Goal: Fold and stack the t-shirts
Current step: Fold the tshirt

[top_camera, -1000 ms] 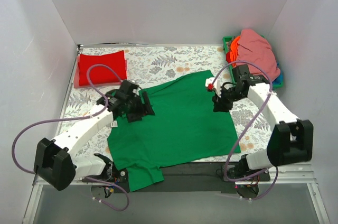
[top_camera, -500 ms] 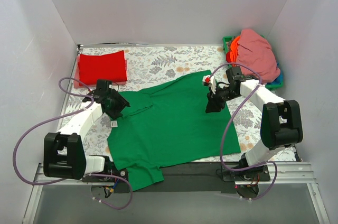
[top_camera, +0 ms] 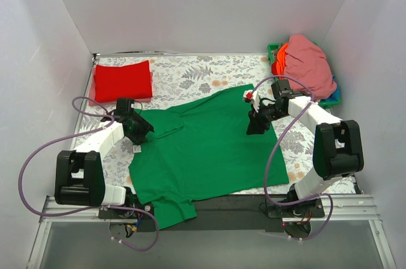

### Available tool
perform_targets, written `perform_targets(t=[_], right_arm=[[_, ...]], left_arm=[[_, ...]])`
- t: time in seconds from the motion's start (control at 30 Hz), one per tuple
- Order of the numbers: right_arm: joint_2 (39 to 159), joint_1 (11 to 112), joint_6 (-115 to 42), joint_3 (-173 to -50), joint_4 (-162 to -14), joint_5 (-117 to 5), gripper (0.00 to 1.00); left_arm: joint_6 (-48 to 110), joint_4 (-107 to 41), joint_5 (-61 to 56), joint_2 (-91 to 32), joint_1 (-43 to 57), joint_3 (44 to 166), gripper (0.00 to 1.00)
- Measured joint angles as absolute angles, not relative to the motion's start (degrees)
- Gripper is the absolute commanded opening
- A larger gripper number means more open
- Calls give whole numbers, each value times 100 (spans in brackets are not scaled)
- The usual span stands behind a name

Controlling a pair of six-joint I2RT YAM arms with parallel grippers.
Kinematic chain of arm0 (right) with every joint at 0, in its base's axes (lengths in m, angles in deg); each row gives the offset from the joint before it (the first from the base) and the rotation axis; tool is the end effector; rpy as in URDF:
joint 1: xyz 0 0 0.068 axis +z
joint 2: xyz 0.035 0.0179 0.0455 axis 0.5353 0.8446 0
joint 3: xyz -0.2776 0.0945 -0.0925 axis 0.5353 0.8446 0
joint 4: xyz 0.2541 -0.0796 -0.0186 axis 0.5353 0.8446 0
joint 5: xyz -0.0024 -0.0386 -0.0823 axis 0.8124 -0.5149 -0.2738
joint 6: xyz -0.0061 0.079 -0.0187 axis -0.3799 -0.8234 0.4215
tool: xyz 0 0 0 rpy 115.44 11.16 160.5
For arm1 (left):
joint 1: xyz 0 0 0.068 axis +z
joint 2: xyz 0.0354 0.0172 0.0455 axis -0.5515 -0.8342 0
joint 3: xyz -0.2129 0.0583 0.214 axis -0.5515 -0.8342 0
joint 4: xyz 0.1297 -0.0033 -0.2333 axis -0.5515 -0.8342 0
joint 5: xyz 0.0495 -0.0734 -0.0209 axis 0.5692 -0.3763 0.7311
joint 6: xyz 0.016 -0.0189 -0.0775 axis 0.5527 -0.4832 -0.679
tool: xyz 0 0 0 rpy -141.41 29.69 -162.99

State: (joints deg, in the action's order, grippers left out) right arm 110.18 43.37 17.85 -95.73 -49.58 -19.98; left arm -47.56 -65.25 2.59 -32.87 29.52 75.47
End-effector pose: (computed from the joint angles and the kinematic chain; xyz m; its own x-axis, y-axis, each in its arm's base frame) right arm 0.3019 0.1086 0.2129 -0.3552 -0.6113 -0.7073 -0.9294 0.3117 0.1973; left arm 0.2576 -0.0216 0.1781 -0.0924 -0.9946 0.0477 -0.9089 0.0647 -0.4120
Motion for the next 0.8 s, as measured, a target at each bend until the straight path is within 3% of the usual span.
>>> perform_targets(t=[0.3, 0.8], right_arm=[[11020, 4337, 1720, -9573, -4980, -2055, 38], [11033, 4337, 1680, -9571, -4993, -2120, 38]], left_arm=[[-4754, -6514, 340, -3335, 3001, 7423, 44], [-4752, -6390, 353, -3483, 3038, 7340, 15]])
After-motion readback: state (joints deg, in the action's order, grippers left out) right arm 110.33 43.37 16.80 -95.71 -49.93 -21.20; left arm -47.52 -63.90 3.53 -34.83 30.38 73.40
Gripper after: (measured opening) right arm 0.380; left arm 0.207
